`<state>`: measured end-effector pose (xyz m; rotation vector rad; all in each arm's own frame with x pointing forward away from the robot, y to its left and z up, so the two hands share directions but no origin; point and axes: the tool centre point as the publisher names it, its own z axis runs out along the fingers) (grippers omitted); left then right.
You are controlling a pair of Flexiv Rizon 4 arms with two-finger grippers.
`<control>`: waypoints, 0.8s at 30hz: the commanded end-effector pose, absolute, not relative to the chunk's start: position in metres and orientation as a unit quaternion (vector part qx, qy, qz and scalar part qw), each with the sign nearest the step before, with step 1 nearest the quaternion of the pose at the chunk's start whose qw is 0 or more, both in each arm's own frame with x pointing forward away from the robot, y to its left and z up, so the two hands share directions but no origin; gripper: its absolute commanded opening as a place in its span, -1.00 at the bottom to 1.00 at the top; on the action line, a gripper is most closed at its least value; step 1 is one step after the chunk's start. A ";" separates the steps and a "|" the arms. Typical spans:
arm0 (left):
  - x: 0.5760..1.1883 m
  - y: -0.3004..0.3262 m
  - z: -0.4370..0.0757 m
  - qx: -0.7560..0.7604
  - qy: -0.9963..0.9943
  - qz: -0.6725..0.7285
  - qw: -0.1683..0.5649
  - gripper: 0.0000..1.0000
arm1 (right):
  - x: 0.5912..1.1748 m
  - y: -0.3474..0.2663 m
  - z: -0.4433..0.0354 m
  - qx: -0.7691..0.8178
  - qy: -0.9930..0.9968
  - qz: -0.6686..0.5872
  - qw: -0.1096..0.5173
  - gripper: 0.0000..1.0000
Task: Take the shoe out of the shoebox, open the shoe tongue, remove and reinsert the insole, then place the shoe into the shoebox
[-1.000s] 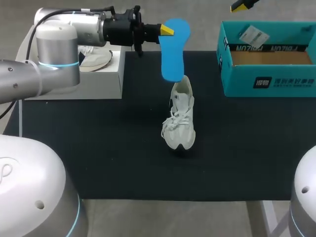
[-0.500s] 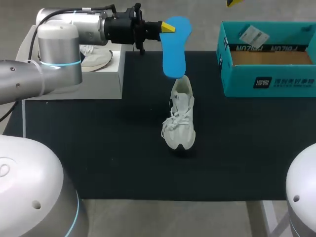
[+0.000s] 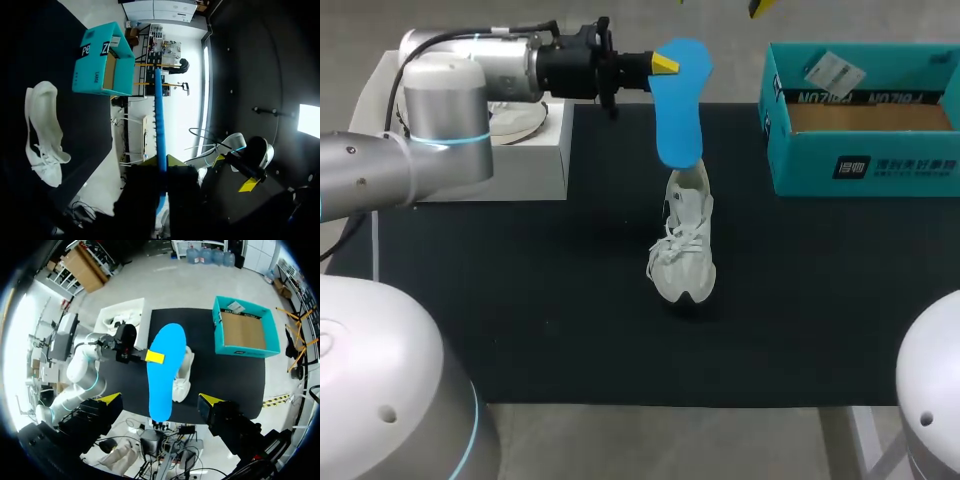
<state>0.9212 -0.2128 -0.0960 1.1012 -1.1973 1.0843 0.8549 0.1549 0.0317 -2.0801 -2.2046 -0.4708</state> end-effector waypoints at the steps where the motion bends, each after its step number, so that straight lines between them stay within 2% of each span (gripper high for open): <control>1: 0.921 -0.213 -0.092 0.469 -0.510 0.459 0.556 -1.00 | 0.862 0.165 0.028 -0.683 -0.720 -0.120 0.018 1.00; 11: 0.923 -0.215 -0.096 0.479 -0.508 0.459 0.550 -1.00 | 0.861 0.181 0.014 -0.697 -0.713 -0.076 -0.012 1.00; 24: 0.915 -0.211 -0.097 0.472 -0.499 0.453 0.568 -1.00 | 0.870 0.175 0.003 -0.724 -0.686 -0.065 -0.007 1.00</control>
